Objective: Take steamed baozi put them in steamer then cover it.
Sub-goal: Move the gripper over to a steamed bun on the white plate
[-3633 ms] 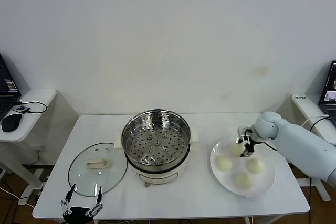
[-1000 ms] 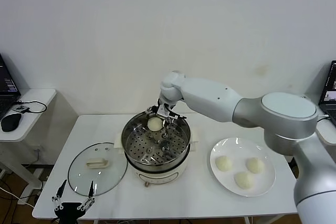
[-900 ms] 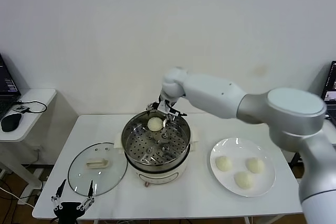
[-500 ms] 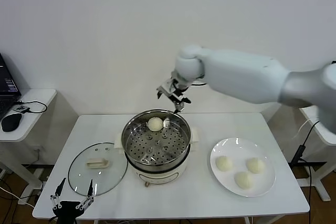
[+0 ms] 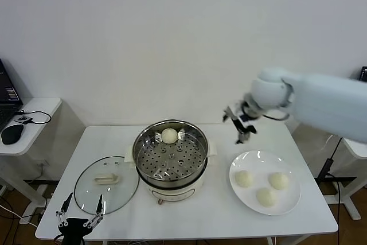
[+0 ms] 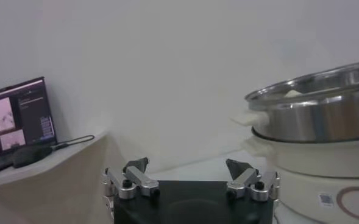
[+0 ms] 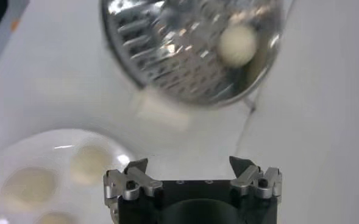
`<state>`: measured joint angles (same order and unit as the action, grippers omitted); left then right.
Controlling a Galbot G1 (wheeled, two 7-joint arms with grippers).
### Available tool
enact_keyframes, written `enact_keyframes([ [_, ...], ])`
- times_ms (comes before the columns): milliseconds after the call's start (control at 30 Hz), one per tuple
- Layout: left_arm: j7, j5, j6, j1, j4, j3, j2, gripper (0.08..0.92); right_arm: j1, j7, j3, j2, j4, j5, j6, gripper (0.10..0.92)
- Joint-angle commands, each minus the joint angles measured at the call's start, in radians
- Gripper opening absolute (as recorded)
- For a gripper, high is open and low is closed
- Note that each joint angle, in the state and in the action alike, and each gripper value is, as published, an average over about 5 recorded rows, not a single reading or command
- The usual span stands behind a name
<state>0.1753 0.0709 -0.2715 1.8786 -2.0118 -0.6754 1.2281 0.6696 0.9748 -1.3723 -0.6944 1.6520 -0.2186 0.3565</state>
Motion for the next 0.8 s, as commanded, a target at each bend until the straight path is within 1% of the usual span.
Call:
enact_keyframes([
  [33, -0.001, -0.001, -0.001, 0.002, 0.004, -0.002, 0.0, 0.823, -0.376, 0.01, 0.21, 0.276, 0.098, 0.134, 0.035, 0.823],
  [300, -0.002, -0.006, 0.001, 0.012, -0.005, -0.01, 0.014, 0.823, -0.637, 0.034, 0.402, 0.273, 0.017, 0.271, -0.065, 0.823],
  [500, 0.0, -0.009, -0.002, 0.022, -0.009, -0.017, 0.023, 0.823, -0.717, 0.022, 0.456, 0.226, -0.046, 0.305, -0.075, 0.823],
  [800, 0.002, -0.007, -0.004, 0.024, -0.008, -0.033, 0.03, 0.823, -0.727, -0.007, 0.458, 0.11, -0.14, 0.317, -0.074, 0.823],
])
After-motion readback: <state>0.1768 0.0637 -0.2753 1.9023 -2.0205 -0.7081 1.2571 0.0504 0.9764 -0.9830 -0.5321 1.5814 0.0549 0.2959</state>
